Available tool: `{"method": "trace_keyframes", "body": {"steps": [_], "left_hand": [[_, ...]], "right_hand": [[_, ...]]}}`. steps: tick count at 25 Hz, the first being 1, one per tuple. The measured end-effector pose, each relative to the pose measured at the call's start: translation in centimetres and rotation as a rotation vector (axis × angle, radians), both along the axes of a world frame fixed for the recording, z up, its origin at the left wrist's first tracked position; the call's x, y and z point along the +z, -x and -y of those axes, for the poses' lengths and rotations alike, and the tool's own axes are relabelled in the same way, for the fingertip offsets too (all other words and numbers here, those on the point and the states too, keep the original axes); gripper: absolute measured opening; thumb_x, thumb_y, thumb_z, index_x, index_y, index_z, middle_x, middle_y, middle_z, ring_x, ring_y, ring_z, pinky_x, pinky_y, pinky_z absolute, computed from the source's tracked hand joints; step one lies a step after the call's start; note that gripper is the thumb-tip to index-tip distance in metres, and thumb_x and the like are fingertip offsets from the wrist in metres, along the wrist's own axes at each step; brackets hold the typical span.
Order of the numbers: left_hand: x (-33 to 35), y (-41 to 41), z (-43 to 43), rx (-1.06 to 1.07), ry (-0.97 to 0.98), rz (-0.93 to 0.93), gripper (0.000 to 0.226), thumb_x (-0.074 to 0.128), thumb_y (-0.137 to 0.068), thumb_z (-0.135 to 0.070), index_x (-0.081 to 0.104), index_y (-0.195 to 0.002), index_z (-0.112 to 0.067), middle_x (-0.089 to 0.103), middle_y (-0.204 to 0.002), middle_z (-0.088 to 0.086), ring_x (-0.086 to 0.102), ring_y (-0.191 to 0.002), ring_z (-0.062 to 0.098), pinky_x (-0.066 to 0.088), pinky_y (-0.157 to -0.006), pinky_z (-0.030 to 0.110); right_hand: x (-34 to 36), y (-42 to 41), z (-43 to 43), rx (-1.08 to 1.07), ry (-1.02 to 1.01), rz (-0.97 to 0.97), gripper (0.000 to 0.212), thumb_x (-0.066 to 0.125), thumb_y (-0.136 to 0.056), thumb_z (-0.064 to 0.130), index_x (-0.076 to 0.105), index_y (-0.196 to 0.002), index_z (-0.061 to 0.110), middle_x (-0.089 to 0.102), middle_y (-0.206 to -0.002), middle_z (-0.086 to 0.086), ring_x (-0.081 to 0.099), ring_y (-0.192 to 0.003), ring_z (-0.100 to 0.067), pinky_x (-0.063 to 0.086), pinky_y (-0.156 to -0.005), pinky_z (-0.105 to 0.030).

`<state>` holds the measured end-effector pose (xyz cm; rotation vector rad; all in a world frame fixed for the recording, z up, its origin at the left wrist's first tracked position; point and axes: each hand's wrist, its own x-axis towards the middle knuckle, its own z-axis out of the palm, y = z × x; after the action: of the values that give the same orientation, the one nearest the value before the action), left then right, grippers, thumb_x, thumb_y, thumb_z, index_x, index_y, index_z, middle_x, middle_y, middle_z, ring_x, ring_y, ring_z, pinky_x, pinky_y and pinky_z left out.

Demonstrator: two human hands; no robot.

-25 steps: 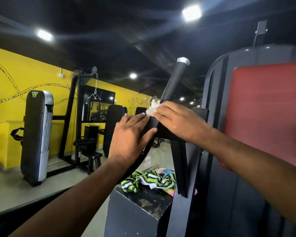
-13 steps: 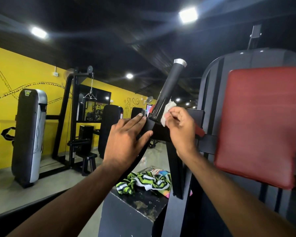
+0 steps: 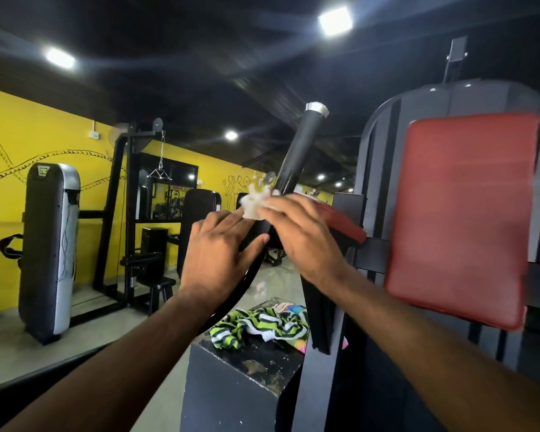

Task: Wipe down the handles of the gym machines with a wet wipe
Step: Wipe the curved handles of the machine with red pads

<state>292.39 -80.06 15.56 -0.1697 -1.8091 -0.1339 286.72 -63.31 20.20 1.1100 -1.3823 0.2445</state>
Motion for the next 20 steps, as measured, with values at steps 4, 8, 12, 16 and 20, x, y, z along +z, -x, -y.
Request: {"method": "trace_keyframes", "body": {"steps": [4, 8, 12, 16, 20], "left_hand": [[-0.7, 0.1, -0.5, -0.009, 0.014, -0.029, 0.053, 0.047, -0.094, -0.052, 0.064, -0.130, -0.016, 0.061, -0.136, -0.001, 0.053, -0.114, 0.021, 0.044, -0.089, 0.040], [0.0, 0.2, -0.5, -0.009, -0.001, -0.034, 0.052, 0.048, -0.094, -0.051, 0.064, -0.130, -0.017, 0.060, -0.137, -0.003, 0.053, -0.114, 0.021, 0.044, -0.088, 0.039], [-0.5, 0.0, -0.4, -0.010, -0.002, 0.013, 0.053, 0.048, -0.094, -0.052, 0.063, -0.131, -0.017, 0.058, -0.139, -0.003, 0.053, -0.116, 0.022, 0.043, -0.090, 0.040], [-0.5, -0.2, 0.0, -0.006, -0.004, 0.022, 0.054, 0.046, -0.094, -0.053, 0.062, -0.132, -0.018, 0.057, -0.140, -0.004, 0.053, -0.117, 0.022, 0.045, -0.090, 0.041], [-0.5, -0.2, -0.4, -0.014, -0.017, 0.024, 0.055, 0.044, -0.094, -0.053, 0.062, -0.132, -0.019, 0.058, -0.139, -0.004, 0.053, -0.117, 0.020, 0.044, -0.092, 0.040]], "right_hand": [[6.1, -0.4, -0.7, -0.433, -0.408, -0.262, 0.034, 0.041, -0.089, 0.011, 0.067, -0.111, 0.011, 0.065, -0.115, -0.006, 0.058, -0.108, -0.025, 0.051, -0.093, -0.038], [10.6, -2.5, -0.3, -0.667, -0.663, -0.240, 0.027, 0.047, -0.090, 0.011, 0.063, -0.111, 0.016, 0.062, -0.107, -0.003, 0.061, -0.104, -0.025, 0.047, -0.096, -0.042], [11.6, -3.3, 1.0, -0.779, -0.795, -0.220, 0.020, 0.058, -0.091, 0.013, 0.061, -0.110, 0.017, 0.058, -0.107, -0.002, 0.059, -0.100, -0.023, 0.051, -0.090, -0.040], [11.3, -3.5, 1.1, -0.766, -0.699, -0.184, 0.017, 0.055, -0.091, 0.021, 0.063, -0.106, 0.020, 0.061, -0.102, 0.000, 0.058, -0.097, -0.022, 0.050, -0.089, -0.040], [9.6, -3.1, 0.0, -0.692, -0.489, -0.232, 0.020, 0.051, -0.090, 0.017, 0.066, -0.103, 0.021, 0.062, -0.102, 0.002, 0.055, -0.100, -0.022, 0.045, -0.086, -0.037]]}}
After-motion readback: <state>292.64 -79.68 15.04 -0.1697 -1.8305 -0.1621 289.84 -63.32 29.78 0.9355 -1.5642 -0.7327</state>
